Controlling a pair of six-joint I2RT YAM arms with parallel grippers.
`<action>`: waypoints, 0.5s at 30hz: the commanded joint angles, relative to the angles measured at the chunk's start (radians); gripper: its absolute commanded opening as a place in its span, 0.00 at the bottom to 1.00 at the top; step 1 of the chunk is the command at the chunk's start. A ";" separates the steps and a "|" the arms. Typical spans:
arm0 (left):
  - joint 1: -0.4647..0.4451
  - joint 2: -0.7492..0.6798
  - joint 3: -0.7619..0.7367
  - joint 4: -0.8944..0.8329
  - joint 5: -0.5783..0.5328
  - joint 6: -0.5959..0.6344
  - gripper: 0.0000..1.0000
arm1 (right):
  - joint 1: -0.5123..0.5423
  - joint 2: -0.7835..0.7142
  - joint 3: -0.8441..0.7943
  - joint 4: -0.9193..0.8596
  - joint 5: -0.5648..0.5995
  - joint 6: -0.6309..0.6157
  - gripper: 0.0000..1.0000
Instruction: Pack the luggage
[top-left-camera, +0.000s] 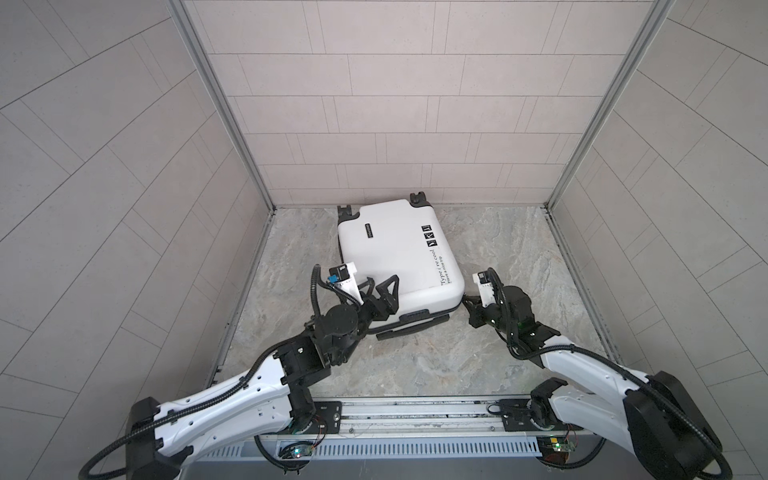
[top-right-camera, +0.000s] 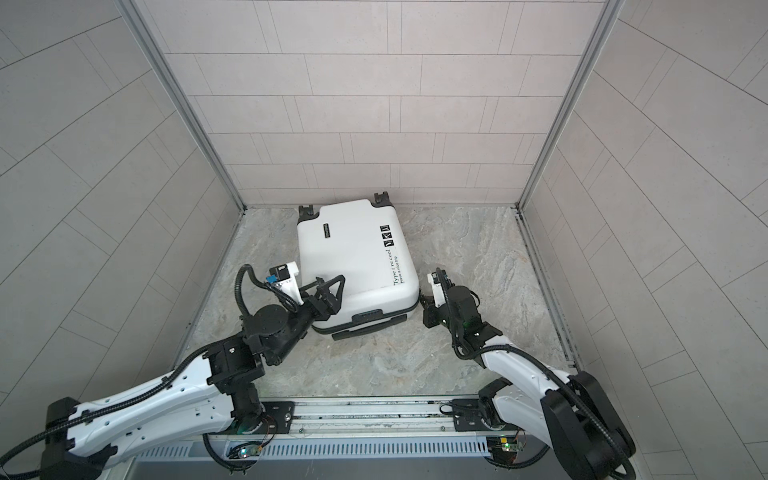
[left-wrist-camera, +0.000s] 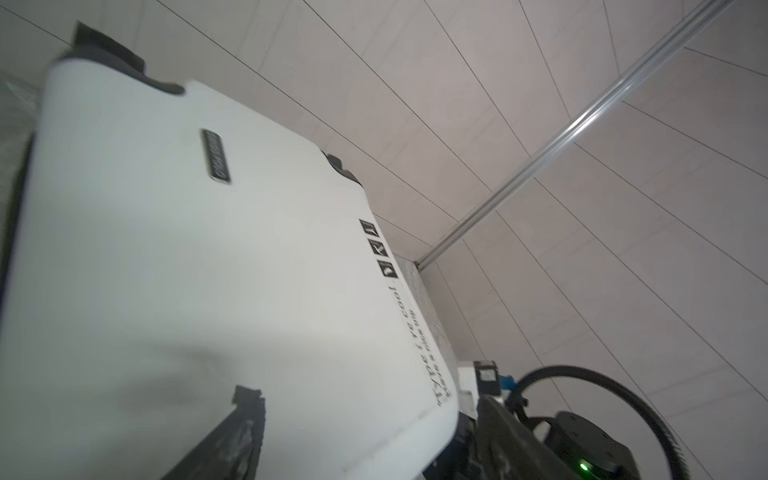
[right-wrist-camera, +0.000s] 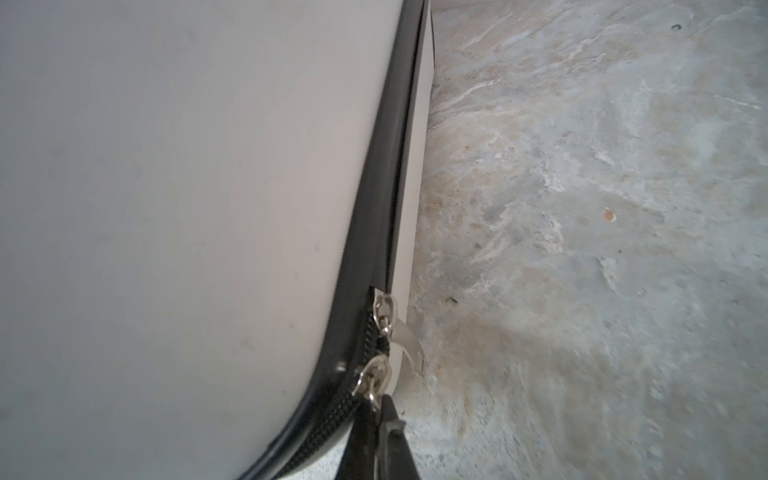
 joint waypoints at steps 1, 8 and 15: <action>0.108 -0.021 0.069 -0.135 0.019 0.097 0.85 | -0.007 -0.107 0.007 -0.131 0.052 -0.009 0.37; 0.349 0.014 0.221 -0.293 0.087 0.171 0.85 | -0.010 -0.345 0.055 -0.342 0.213 -0.038 0.76; 0.577 0.014 0.207 -0.375 0.184 0.131 0.85 | -0.033 -0.342 0.188 -0.463 0.245 -0.045 0.79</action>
